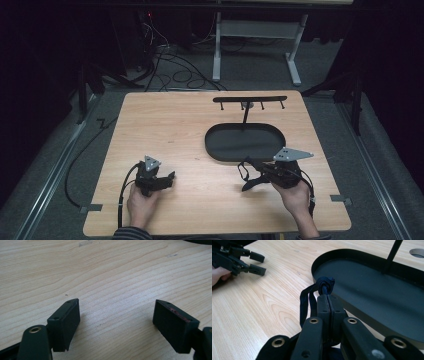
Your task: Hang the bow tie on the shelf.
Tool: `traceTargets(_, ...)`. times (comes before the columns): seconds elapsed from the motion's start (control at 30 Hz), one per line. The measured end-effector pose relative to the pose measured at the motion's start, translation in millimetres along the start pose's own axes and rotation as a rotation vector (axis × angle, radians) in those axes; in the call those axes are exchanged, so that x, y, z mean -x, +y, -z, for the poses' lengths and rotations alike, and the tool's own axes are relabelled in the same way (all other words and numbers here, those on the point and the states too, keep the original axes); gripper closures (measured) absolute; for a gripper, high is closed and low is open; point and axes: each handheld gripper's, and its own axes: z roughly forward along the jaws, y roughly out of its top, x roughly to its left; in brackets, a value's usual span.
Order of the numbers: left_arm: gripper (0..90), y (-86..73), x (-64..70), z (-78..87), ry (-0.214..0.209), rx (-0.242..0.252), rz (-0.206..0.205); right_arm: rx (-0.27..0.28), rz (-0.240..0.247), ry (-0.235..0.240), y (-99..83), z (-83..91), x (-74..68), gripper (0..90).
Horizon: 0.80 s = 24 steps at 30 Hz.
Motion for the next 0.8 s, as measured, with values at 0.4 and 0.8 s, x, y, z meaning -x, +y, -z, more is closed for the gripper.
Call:
traceTargets(0.4,22.3,0.0,0.0,0.0,0.001,0.0,0.0,0.014,0.017,-0.015,13.4,4.6,5.2,90.0)
traceTargets(0.8,22.3,0.0,0.0,0.0,0.001,0.0,0.0,0.035,0.031,-0.033,27.7,10.7,11.4,90.0)
